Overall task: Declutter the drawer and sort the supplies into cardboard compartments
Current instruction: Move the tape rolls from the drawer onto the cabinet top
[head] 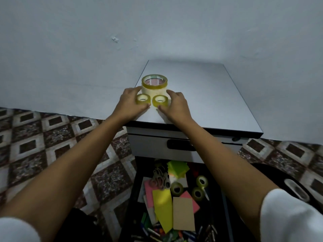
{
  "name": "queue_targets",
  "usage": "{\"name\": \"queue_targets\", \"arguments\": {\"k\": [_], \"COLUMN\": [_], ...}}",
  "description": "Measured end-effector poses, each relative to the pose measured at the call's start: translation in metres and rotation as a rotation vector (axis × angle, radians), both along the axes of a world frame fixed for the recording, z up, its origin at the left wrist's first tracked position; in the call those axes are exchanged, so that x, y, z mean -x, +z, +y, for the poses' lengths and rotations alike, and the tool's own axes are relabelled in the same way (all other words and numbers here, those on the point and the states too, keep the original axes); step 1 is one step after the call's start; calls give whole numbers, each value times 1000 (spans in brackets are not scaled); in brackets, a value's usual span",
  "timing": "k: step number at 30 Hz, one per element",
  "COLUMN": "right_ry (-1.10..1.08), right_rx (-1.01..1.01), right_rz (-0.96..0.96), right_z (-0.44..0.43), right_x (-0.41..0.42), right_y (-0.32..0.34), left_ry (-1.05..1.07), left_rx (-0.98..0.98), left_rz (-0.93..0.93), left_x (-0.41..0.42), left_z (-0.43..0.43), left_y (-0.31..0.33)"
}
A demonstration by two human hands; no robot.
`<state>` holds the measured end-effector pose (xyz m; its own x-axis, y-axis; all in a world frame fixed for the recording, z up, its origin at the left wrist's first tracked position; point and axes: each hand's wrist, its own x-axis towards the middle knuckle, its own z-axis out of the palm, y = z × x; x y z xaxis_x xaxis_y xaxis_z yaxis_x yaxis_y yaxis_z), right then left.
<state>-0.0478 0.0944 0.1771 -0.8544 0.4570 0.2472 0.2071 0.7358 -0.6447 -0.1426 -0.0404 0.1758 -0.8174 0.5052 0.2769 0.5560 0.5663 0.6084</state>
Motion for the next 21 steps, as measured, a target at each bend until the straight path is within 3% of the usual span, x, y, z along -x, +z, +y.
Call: {"name": "queue_targets", "arguments": {"k": [5, 8, 15, 21], "right_ry": [-8, -30, -205, -321], "right_rx": [72, 111, 275, 396], "right_rz": [113, 78, -168, -398], "right_z": [1, 5, 9, 9], "right_x": [-74, -120, -191, -197], "right_y": [-4, -28, -139, -217], "left_ry": [-105, -207, -355, -431], "left_rx": [-190, -230, 16, 309], "left_rz": [217, 214, -209, -391], "left_x": [-60, -97, -142, -161], "left_z": [-24, -35, -20, 22], "left_y": [-28, -55, -152, -234]}}
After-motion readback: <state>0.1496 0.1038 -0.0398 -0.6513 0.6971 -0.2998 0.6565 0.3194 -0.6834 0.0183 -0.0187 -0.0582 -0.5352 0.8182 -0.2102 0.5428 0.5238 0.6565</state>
